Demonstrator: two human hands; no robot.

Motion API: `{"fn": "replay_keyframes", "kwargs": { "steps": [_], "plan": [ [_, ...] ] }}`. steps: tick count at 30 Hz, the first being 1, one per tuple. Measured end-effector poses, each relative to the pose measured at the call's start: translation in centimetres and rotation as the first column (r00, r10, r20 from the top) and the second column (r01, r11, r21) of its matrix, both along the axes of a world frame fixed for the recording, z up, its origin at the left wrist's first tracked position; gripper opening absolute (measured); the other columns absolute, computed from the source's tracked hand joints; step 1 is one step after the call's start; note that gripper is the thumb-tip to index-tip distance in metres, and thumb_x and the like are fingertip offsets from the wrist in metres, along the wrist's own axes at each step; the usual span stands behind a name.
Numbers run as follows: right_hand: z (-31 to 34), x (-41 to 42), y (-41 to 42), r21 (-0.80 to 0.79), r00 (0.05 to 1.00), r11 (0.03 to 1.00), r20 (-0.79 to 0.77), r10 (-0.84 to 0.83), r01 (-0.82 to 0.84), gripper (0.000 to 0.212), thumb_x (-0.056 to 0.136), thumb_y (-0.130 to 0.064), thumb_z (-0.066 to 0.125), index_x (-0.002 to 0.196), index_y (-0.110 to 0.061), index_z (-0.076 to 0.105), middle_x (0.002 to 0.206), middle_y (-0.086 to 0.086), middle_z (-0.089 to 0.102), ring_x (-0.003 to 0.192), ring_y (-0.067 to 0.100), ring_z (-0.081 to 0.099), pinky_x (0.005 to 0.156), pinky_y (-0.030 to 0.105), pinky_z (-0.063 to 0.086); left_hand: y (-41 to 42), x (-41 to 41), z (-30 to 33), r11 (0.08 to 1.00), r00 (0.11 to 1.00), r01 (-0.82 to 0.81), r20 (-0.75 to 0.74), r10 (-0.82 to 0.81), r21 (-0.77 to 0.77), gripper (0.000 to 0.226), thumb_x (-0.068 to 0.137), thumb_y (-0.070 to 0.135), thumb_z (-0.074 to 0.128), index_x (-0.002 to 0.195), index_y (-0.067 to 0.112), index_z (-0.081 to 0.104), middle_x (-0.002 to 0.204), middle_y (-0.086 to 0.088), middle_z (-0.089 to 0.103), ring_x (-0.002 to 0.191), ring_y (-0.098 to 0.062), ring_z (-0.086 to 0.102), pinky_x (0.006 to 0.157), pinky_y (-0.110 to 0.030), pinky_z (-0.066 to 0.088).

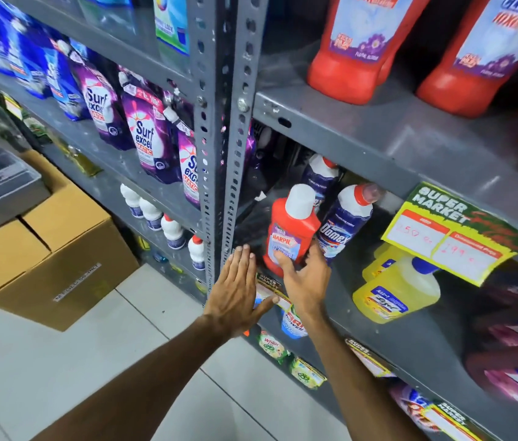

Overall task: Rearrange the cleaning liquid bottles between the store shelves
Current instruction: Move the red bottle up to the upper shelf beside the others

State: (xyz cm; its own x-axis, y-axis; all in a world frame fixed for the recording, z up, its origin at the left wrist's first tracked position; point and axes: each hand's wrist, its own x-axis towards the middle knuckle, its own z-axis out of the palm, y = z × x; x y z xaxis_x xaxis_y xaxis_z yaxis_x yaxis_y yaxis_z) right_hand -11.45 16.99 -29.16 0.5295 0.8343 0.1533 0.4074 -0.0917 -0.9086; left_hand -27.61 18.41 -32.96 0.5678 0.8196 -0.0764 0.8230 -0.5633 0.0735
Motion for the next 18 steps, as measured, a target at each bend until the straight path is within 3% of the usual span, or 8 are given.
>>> {"fn": "replay_keyframes", "kwargs": {
  "steps": [3, 7, 11, 15, 18],
  "plan": [
    [1.4, -0.4, -2.9, -0.058, 1.000, 0.998, -0.007, -0.007, 0.006, 0.044, 0.082, -0.027, 0.088, 0.120, -0.024, 0.067, 0.111, 0.000, 0.079, 0.102, 0.019, 0.076, 0.091, 0.041, 0.063, -1.6, -1.7, 2.6, 1.000, 1.000, 0.007, 0.024, -0.007, 0.019, 0.104, 0.098, 0.081, 0.003, 0.159, -0.002, -0.015, 0.170, -0.024, -0.018, 0.160, -0.034, -0.017, 0.132, -0.048, -0.003],
    [4.4, -1.2, -6.8, -0.049, 0.999, 0.998, -0.036, -0.027, 0.025, 0.043, 0.076, -0.040, 0.082, 0.116, -0.038, 0.065, 0.102, -0.016, 0.080, 0.092, 0.001, 0.077, 0.086, 0.040, 0.064, -3.2, -3.6, 7.6, 0.996, 0.990, 0.039, 0.134, -0.050, 0.083, 0.104, 0.101, 0.079, 0.015, 0.163, -0.003, 0.000, 0.173, -0.023, -0.008, 0.162, -0.032, -0.009, 0.132, -0.049, 0.005],
    [8.7, -1.5, -9.9, -0.011, 0.997, 0.999, -0.063, -0.040, 0.040, 0.047, 0.076, -0.044, 0.081, 0.120, -0.044, 0.065, 0.104, -0.015, 0.082, 0.095, 0.008, 0.079, 0.088, 0.049, 0.064, -4.3, -5.1, 13.4, 0.980, 0.974, 0.061, 0.201, -0.099, 0.188, 0.100, 0.103, 0.076, 0.022, 0.163, -0.003, 0.007, 0.174, -0.021, -0.001, 0.163, -0.032, -0.003, 0.131, -0.048, 0.006],
    [14.7, -1.5, -11.6, 0.107, 0.999, 0.994, 0.000, -0.033, 0.033, 0.049, 0.076, -0.041, 0.081, 0.120, -0.054, 0.064, 0.107, -0.028, 0.079, 0.098, -0.001, 0.077, 0.089, 0.041, 0.065, -4.3, -5.5, 19.2, 0.957, 0.947, 0.064, 0.284, -0.147, 0.282, 0.096, 0.104, 0.072, 0.026, 0.163, -0.003, 0.013, 0.174, -0.021, 0.006, 0.163, -0.031, 0.003, 0.131, -0.045, 0.006],
    [19.8, -1.2, -12.1, 0.206, 0.994, 0.978, 0.090, -0.059, 0.040, 0.048, 0.074, -0.045, 0.080, 0.115, -0.061, 0.061, 0.101, -0.036, 0.075, 0.089, -0.006, 0.075, 0.081, 0.026, 0.063, -3.4, -5.0, 23.4, 0.941, 0.924, 0.064, 0.337, -0.182, 0.333, 0.095, 0.104, 0.070, 0.023, 0.163, -0.003, 0.010, 0.174, -0.020, 0.004, 0.163, -0.029, 0.000, 0.131, -0.044, 0.006]
  ]
}}
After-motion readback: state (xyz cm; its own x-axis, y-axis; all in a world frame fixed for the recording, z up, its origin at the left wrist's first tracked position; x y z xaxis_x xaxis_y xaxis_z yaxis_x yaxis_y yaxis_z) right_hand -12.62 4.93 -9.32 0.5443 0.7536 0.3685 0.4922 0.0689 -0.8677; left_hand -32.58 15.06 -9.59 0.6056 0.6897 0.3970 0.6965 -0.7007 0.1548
